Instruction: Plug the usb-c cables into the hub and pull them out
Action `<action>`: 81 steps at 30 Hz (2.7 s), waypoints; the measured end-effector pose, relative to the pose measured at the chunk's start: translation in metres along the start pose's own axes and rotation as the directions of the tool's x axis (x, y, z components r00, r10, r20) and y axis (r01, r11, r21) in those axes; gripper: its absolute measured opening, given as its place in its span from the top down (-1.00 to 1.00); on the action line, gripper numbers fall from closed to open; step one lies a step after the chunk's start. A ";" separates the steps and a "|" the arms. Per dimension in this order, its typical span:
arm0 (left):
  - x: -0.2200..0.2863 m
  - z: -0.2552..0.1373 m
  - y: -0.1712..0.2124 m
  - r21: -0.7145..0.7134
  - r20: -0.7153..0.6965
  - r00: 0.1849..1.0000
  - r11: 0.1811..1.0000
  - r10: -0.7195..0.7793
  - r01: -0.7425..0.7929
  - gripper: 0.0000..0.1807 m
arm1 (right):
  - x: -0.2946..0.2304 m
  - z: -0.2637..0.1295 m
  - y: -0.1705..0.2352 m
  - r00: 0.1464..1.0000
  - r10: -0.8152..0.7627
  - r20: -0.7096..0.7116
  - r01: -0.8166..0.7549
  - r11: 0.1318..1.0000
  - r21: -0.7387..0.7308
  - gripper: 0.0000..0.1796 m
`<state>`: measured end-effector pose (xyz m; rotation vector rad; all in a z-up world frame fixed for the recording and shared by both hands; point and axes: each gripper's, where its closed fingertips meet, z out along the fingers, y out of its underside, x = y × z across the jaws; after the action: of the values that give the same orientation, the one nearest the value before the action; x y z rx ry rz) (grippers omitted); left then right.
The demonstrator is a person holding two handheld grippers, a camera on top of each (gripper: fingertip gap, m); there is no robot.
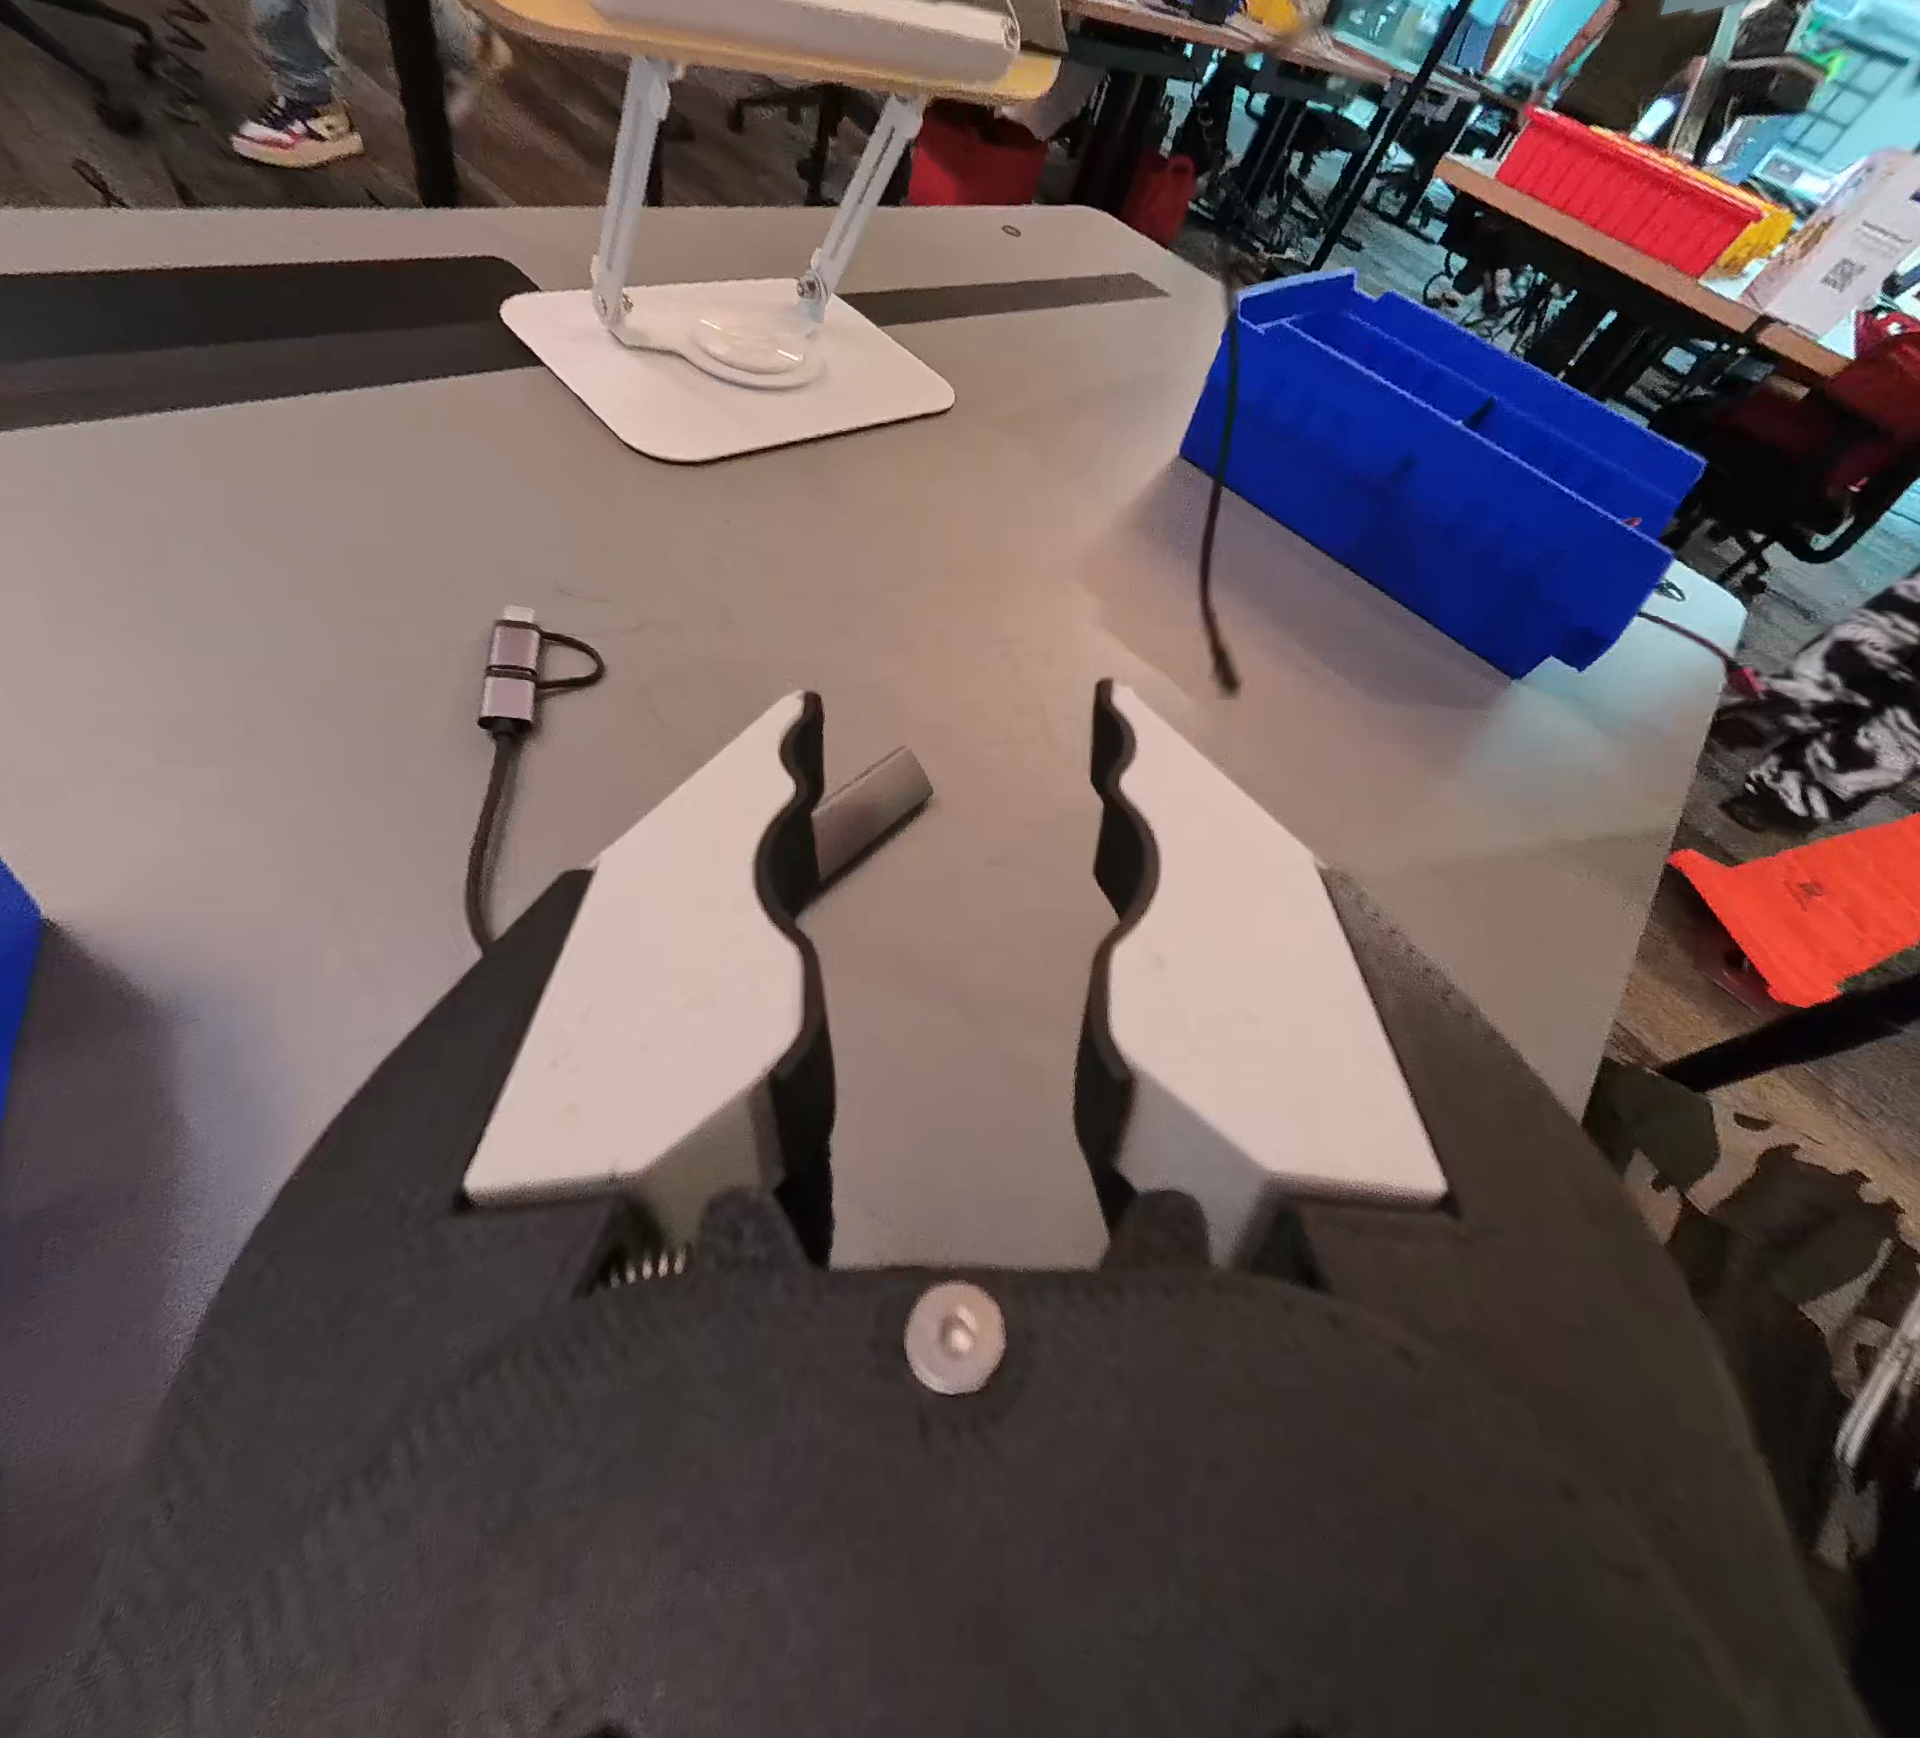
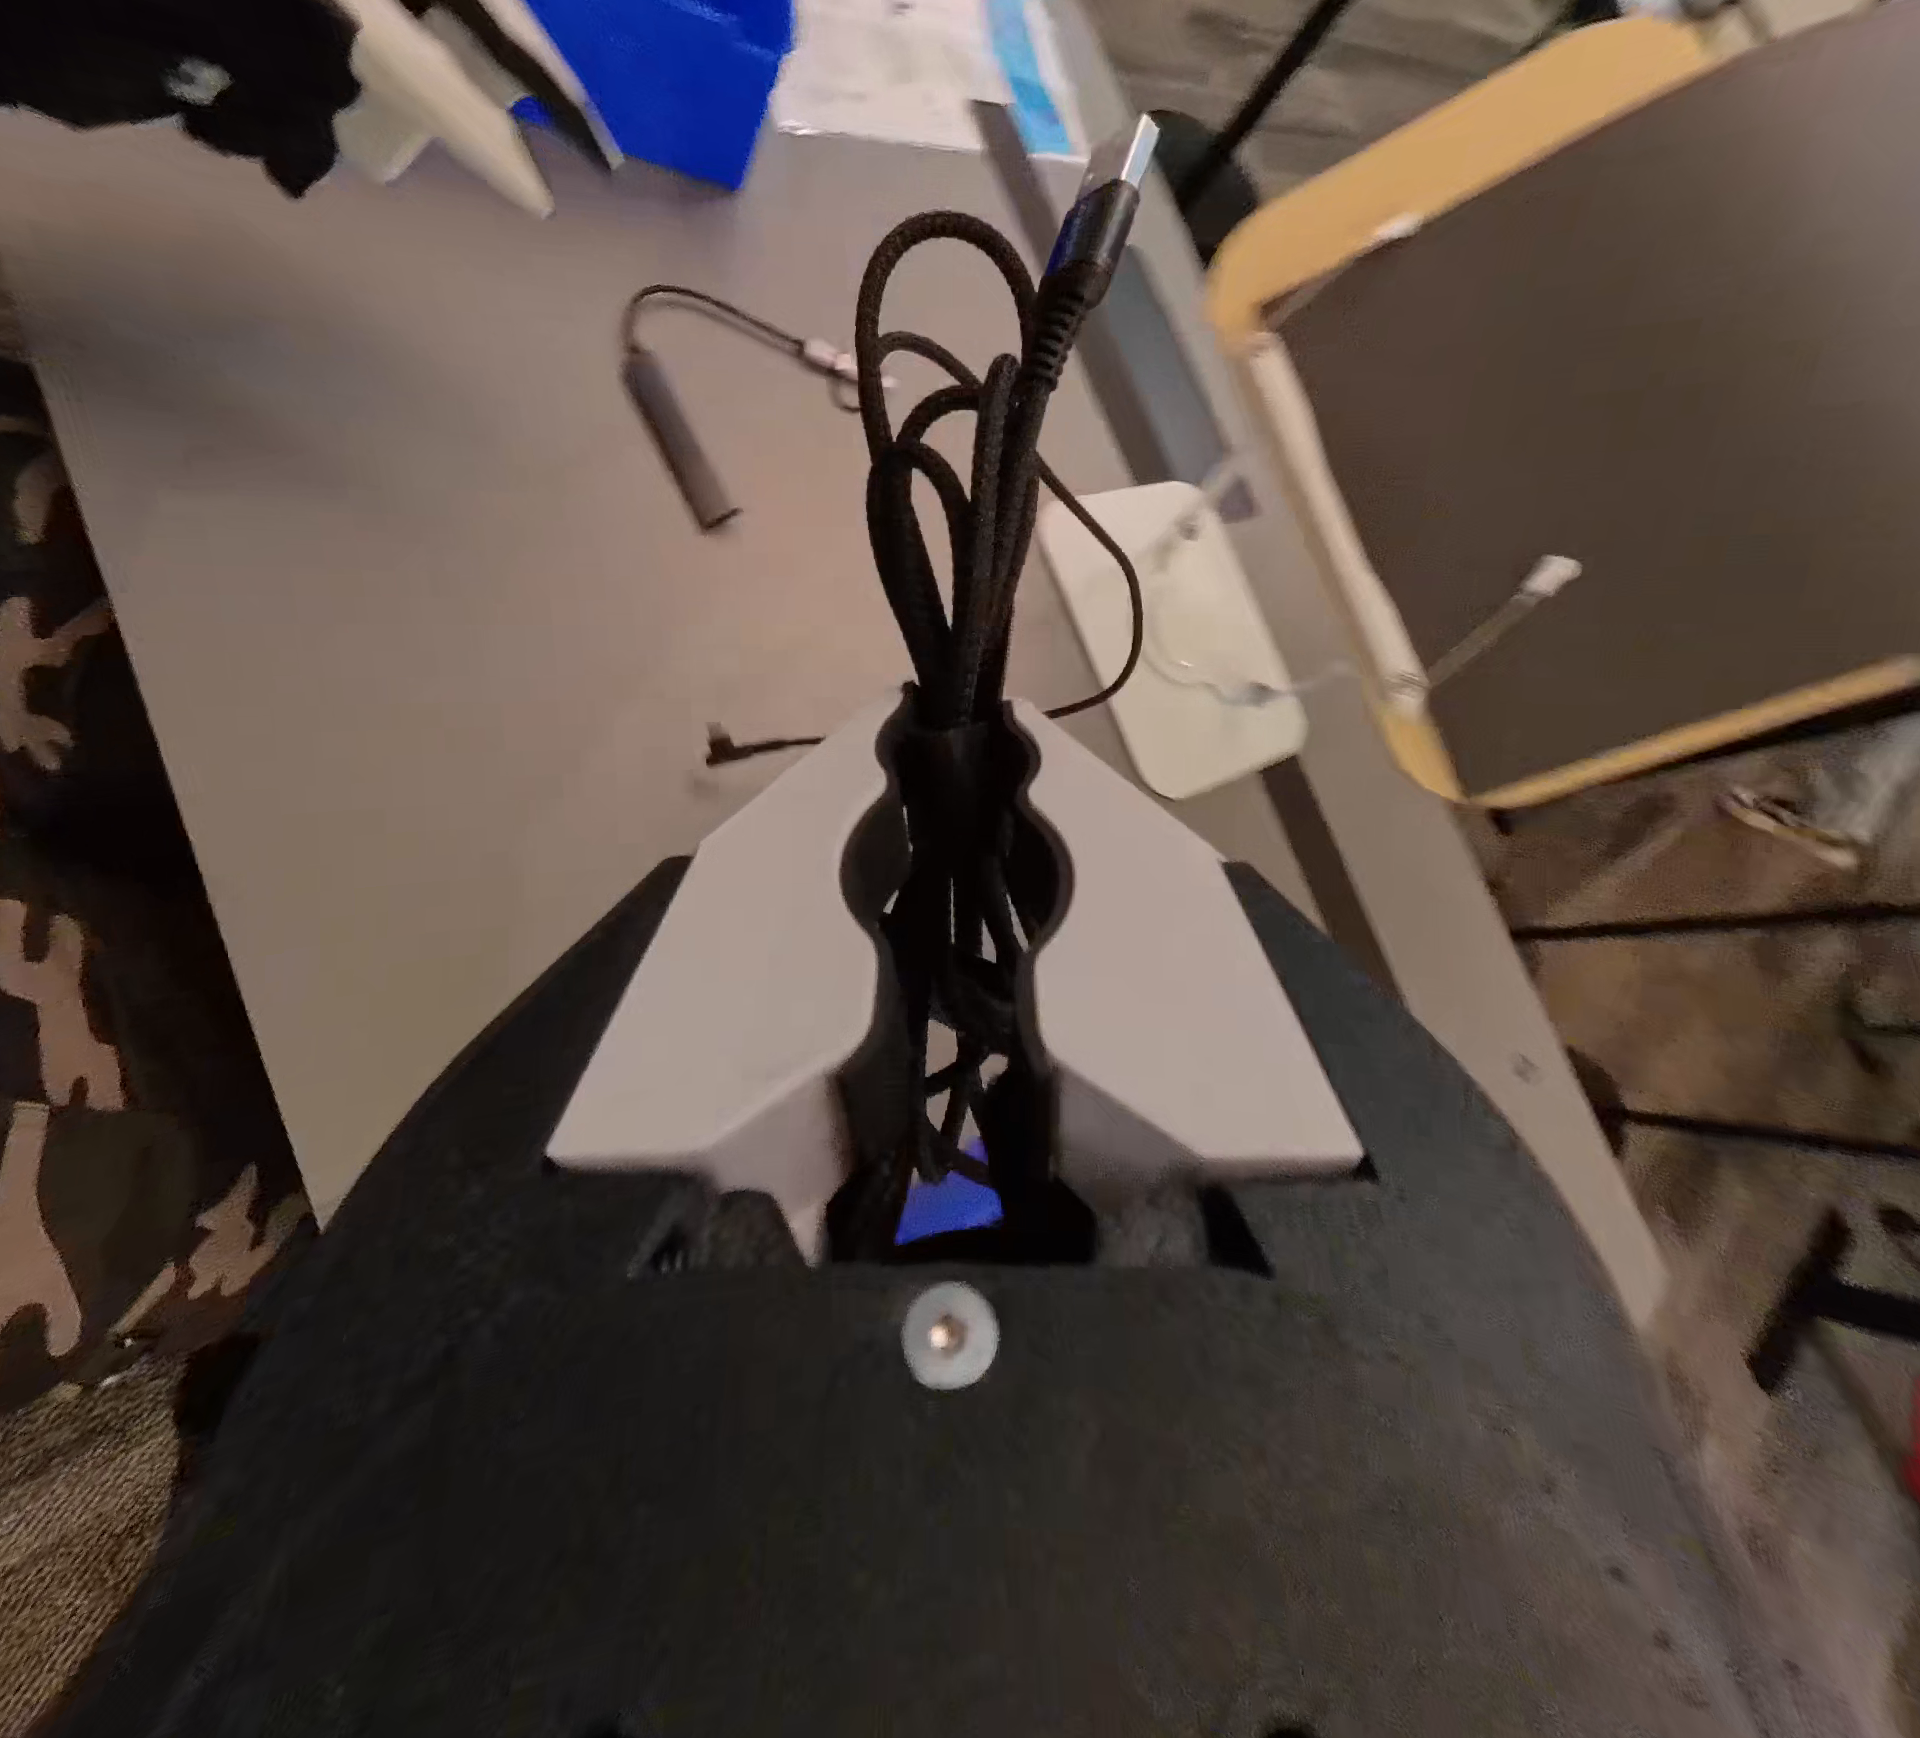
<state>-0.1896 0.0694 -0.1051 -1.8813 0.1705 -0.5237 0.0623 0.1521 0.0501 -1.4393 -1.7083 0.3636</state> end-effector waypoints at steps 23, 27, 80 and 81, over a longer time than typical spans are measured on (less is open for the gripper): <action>0.015 0.028 0.046 -0.150 -0.075 0.997 0.989 -0.013 0.002 0.43 | 0.022 -0.134 0.168 0.838 0.494 -0.231 -0.533 0.832 -0.154 0.87; 0.015 0.029 0.049 -0.158 -0.081 0.996 0.987 -0.031 0.018 0.43 | 0.009 -0.117 0.215 0.702 0.673 -0.231 -0.706 0.701 -0.103 0.87; 0.038 0.028 0.053 -0.236 -0.112 0.980 0.953 0.166 -0.188 0.35 | -0.166 0.347 0.020 0.794 0.123 0.596 0.024 0.972 -0.233 0.80; 0.039 0.028 0.053 -0.233 -0.114 0.979 0.953 0.169 -0.192 0.35 | -0.166 0.344 0.022 0.793 0.136 0.593 0.007 0.973 -0.232 0.80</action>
<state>-0.1356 0.0599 -0.1511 -2.0545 0.4831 -0.4806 -0.1852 0.1075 -0.2386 -1.6601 -2.2744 0.7597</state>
